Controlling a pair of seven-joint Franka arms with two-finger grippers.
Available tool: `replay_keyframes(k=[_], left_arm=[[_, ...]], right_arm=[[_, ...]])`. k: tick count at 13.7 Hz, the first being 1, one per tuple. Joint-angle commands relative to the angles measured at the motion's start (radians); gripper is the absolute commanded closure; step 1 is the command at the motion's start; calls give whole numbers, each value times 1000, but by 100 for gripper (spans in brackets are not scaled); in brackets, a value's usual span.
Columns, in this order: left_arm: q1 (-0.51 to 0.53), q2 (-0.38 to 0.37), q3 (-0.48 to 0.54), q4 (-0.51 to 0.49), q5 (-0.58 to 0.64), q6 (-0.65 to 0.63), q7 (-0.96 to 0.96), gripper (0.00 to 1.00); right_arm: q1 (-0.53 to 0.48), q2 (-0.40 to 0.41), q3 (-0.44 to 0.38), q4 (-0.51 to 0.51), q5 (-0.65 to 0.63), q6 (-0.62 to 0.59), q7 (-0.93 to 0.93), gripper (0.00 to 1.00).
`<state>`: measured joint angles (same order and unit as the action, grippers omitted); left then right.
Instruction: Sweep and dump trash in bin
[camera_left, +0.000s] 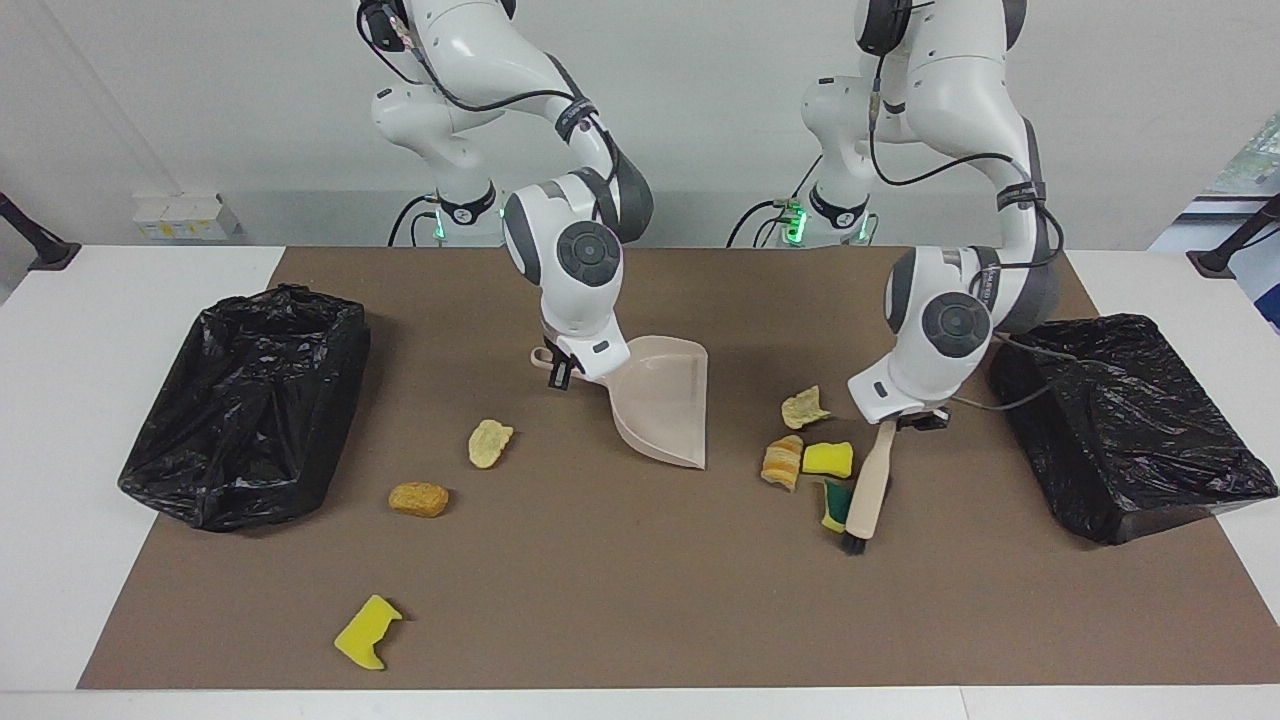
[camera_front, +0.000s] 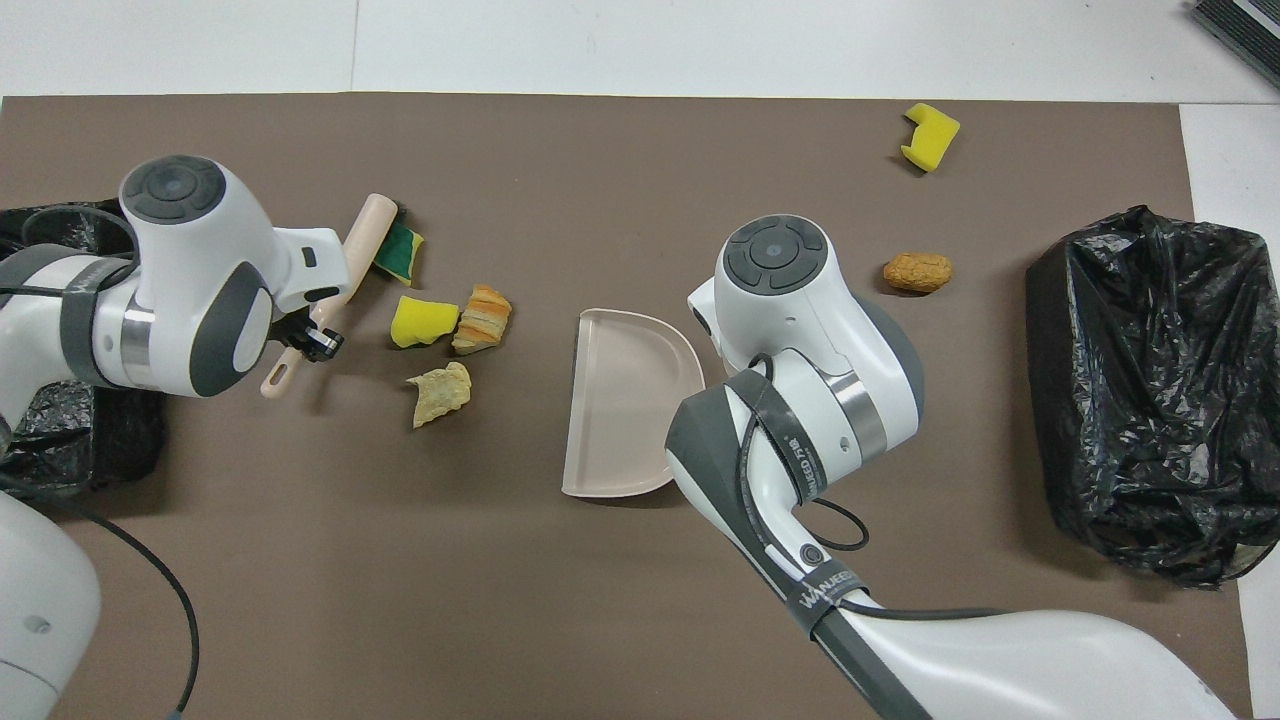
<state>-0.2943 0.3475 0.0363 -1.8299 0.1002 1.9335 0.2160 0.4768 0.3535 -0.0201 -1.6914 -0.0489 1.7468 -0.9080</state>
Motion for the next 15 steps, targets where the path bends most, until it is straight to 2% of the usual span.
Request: replay_keyframes(k=[1,3,5,9,11,15], left_arm=[[-87,-88,11,-136,-117,-7,-30,100],[-159,-96,10,-143,-146,-7,-146,100],[-257,-111,10,-144,-166,-19,-205,100],[-388,-133,10,-138,-232,-22,-306,100],[-387,-186,11,-120,-243,-57,-316,100],[-347,-314,22,-126,-244,-217,-381,100]], right_arm=[[-4,-4,6,-14,-6,13,11,100],[-6,-11,5,-36,-11,22,5,100],[-18,-25,5,-77,-17,55,-14,100],[-61,-31,3,-93,-55,46,-129,100],[-73,-34,2,-96,-75,39,-172,100],[-119,-68,3,-122,-89,46,-337,100]])
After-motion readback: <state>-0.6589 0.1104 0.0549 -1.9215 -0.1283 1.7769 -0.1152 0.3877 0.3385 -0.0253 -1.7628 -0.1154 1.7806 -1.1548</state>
